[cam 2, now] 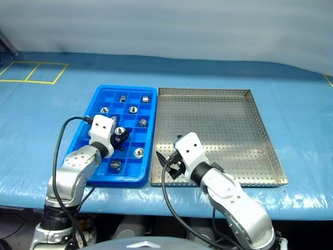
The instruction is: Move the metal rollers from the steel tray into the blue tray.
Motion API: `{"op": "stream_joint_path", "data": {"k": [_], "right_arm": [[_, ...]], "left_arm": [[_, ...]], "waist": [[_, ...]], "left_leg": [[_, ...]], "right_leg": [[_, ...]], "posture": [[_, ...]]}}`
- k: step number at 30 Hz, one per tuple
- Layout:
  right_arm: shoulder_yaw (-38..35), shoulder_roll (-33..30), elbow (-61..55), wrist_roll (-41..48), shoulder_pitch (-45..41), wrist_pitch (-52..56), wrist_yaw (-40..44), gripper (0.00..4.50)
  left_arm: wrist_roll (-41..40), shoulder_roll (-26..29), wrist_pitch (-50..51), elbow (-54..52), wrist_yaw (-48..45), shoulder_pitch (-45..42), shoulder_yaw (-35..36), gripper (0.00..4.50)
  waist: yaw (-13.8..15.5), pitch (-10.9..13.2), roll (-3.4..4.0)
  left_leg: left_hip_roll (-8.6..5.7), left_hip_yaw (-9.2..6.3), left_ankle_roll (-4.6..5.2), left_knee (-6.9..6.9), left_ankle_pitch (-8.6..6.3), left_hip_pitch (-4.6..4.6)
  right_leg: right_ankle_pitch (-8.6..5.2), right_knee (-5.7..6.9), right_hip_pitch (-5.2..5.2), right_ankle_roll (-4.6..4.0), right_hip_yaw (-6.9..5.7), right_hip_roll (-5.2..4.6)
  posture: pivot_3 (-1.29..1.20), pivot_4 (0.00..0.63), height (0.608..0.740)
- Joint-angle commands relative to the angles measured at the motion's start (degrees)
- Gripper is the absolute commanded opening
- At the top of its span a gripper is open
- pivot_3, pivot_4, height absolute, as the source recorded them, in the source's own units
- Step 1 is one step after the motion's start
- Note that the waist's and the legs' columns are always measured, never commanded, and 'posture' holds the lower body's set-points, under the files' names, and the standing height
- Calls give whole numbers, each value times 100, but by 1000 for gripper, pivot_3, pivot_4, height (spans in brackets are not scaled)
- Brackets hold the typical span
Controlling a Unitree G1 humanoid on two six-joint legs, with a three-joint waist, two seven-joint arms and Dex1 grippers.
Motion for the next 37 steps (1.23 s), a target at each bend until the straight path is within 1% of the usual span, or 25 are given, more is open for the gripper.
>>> {"op": "stream_joint_path", "data": {"k": [1,8,9,12,16,18,20,22,24,25,27,30,34,37], "right_arm": [[-49,46,-166,-53,19,-43,15,4382],[-83,65,-248,-120,108,-24,-8,4382],[-108,62,-273,-129,134,-20,-7,4382],[-205,16,-367,-149,238,-23,13,4382],[-594,-210,-572,-126,580,-26,126,4382],[-753,-313,-637,-119,758,-51,181,4382],[-946,-405,-685,-112,971,-86,234,4382],[-1170,-420,-706,-72,1147,-98,277,4382],[-1368,-317,-677,-8,1258,-122,282,4382],[-1545,-111,-612,61,1359,-136,188,4382],[-1672,61,-547,51,1491,-161,106,4382],[-1555,64,-610,-15,1514,-166,152,4382],[-1446,25,-632,-69,1463,-181,156,4382],[-1405,-11,-675,-56,1432,-202,210,4382]], "left_arm": [[-38,-32,50,-72,2,-72,-41,2066],[-262,-131,6,-136,-119,-168,63,4377],[-306,-148,-61,-168,-139,-198,101,4480],[-492,-154,-438,-264,-361,-255,200,4480],[-731,307,-1069,-418,-1217,-232,92,4480],[-795,483,-1337,-391,-1491,-183,85,4480],[-769,547,-1857,-250,-1665,-97,98,4480],[-517,677,-2502,-121,-1776,9,0,4480],[-523,795,-2738,-61,-1997,84,-57,4480],[-678,897,-2505,-76,-2165,124,-85,4480],[-776,938,-2175,-33,-2178,152,-102,4480],[-995,839,-1959,-73,-2196,128,-89,4480],[-1321,906,-1757,-204,-2455,80,-106,4480],[-1497,910,-1664,-234,-2472,56,-17,4480]], "waist": [[0,0,0],[32,-1,-1],[32,-1,-1],[4,-1,-3],[-32,-1,-3],[-46,-1,-2],[-51,-1,-2],[-55,-1,-3],[-67,-1,-2],[-77,-1,-2],[-93,-2,-1],[-122,-2,-1],[-152,-1,-1],[-157,-2,-1]], "left_leg": [[0,0,0,0,0,0],[-5,-2,1,1,0,-2],[-7,-2,1,1,0,-3],[-7,-1,2,1,0,-6],[-2,-1,1,-3,0,-4],[-2,0,1,-7,0,-2],[-2,2,1,-8,0,0],[-2,3,1,-8,0,-1],[-2,5,1,-8,0,0],[-1,5,1,-7,0,1],[4,5,1,-7,0,1],[5,7,1,-4,0,1],[4,7,1,-3,0,1],[5,6,1,-5,0,1]], "right_leg": [[-1,0,0,-1,-1,0],[-3,-1,1,-3,-3,-8],[-3,-2,1,-3,-3,-11],[-1,-4,0,-5,-3,-12],[-6,0,-3,-16,-4,-7],[-11,0,-4,-24,-4,-7],[-12,0,-3,-25,-3,-8],[-13,-2,-3,-24,-3,-10],[-13,-1,-3,-24,-2,-10],[-14,-1,-2,-22,-2,-9],[-17,0,-2,-18,-3,-5],[-18,0,-3,-16,-2,-6],[-17,0,-3,-15,-2,-7],[-18,0,-3,-16,-3,-5]], "posture": [[145,150,740],[135,150,740],[135,150,740],[118,150,740],[101,150,740],[86,150,740],[78,150,740],[66,150,740],[59,150,740],[56,150,740],[53,150,740],[47,150,740],[48,150,740],[52,150,740]]}}
